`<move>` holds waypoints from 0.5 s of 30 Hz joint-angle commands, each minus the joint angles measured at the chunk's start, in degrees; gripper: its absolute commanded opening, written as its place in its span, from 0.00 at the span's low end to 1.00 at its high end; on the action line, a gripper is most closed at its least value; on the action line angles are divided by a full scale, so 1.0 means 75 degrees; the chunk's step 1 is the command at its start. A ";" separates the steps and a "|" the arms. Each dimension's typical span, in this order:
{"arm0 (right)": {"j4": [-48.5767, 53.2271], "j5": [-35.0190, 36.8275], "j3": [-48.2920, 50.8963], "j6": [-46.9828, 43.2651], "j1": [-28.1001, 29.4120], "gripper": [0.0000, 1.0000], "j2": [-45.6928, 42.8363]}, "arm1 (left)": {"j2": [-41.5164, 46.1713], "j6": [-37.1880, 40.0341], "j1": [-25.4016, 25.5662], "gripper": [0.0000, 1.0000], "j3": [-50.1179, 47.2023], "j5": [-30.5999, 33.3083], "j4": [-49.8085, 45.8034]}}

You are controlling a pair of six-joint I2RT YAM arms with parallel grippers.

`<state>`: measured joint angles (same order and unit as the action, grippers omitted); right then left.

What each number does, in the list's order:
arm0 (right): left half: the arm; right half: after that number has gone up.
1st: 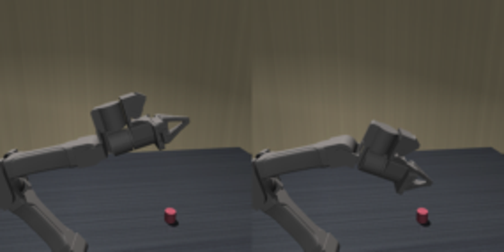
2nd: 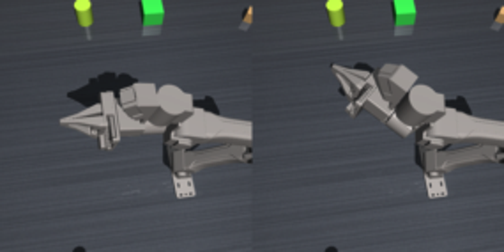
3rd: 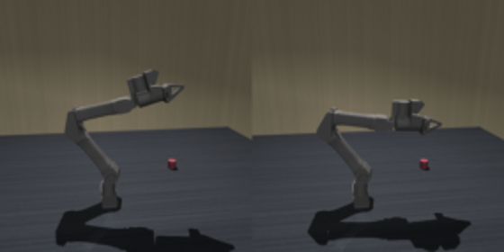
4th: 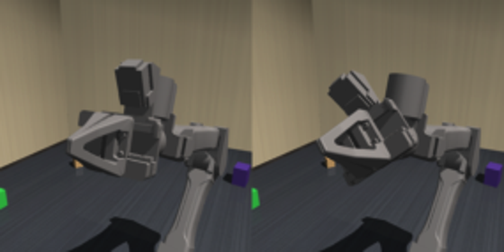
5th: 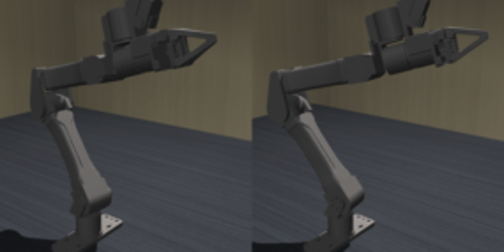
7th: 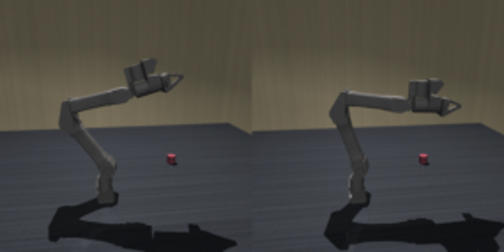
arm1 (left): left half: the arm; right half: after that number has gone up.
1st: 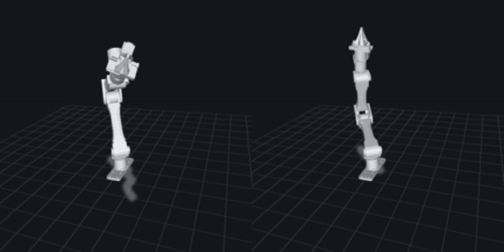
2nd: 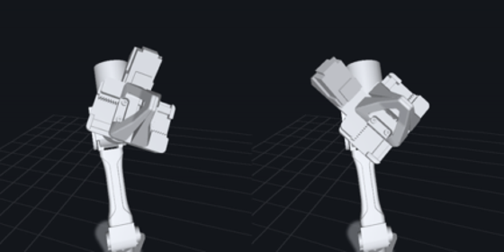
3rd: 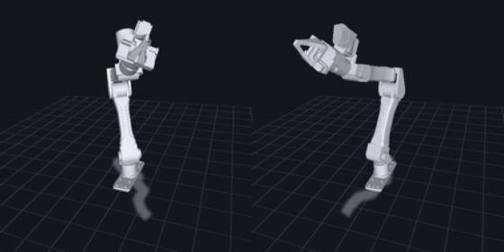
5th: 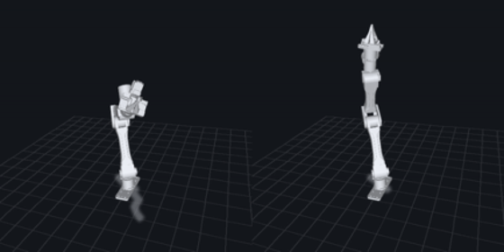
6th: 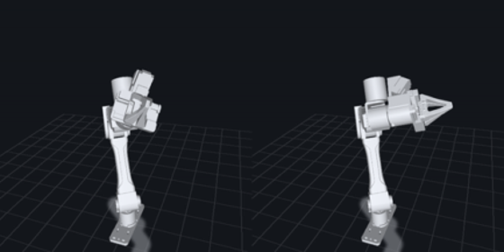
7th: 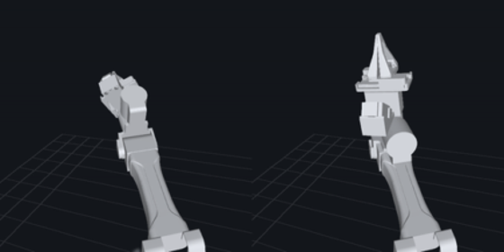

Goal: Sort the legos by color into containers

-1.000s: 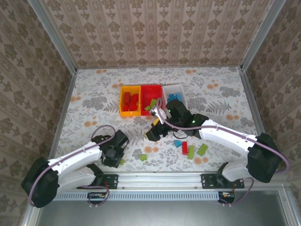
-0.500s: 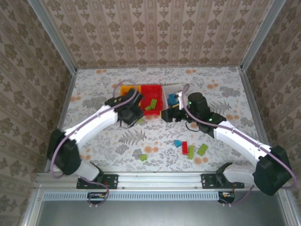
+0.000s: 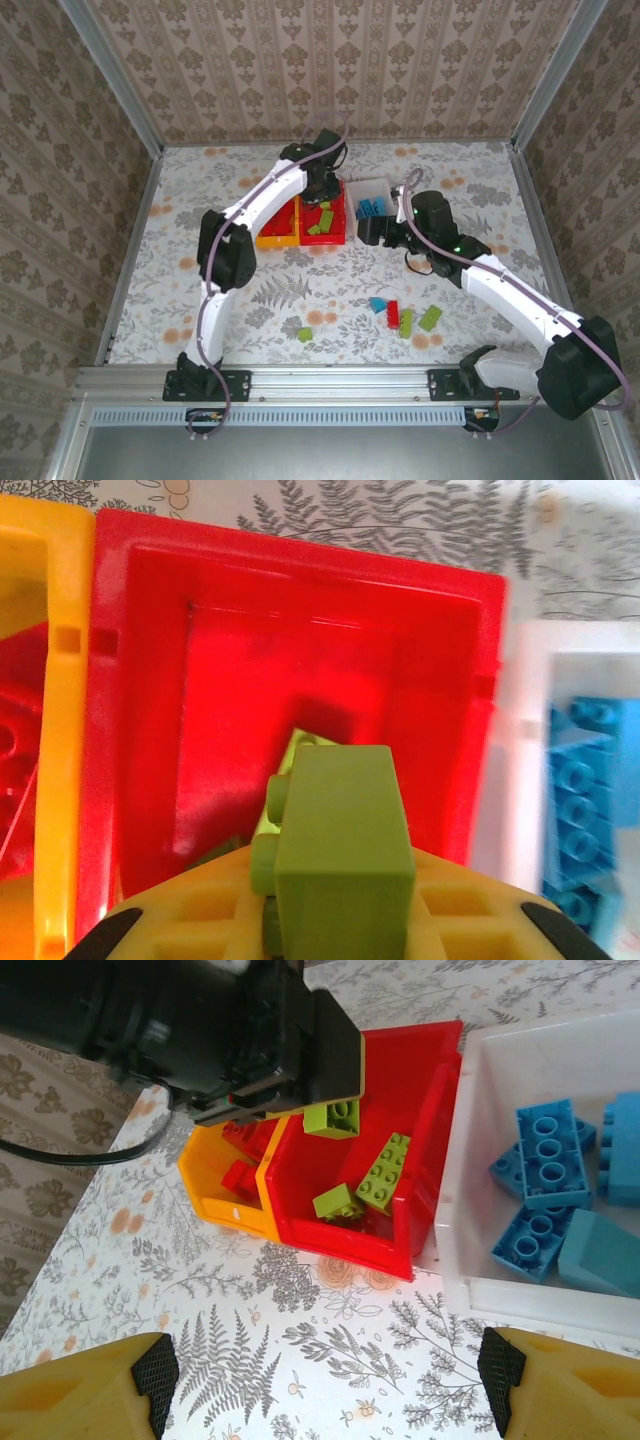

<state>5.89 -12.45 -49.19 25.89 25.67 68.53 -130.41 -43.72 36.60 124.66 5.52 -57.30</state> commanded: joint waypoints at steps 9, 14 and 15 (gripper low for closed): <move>0.0564 0.0142 -0.0018 0.0239 -0.0088 0.82 -0.0262 | -0.0892 0.1043 -0.0239 0.32 0.0828 0.0109 -0.0655; 0.0803 0.0160 -0.0126 0.0228 -0.0094 0.82 -0.0104 | -0.0902 0.1123 -0.0205 0.48 0.0871 0.0066 -0.0726; 0.0870 0.0165 -0.0151 0.0222 -0.0105 0.82 -0.0080 | -0.0879 0.1147 -0.0193 0.49 0.0891 0.0080 -0.0739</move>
<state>9.85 -12.32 -49.17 27.07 25.32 67.77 -136.55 -36.75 35.27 129.40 5.82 -60.66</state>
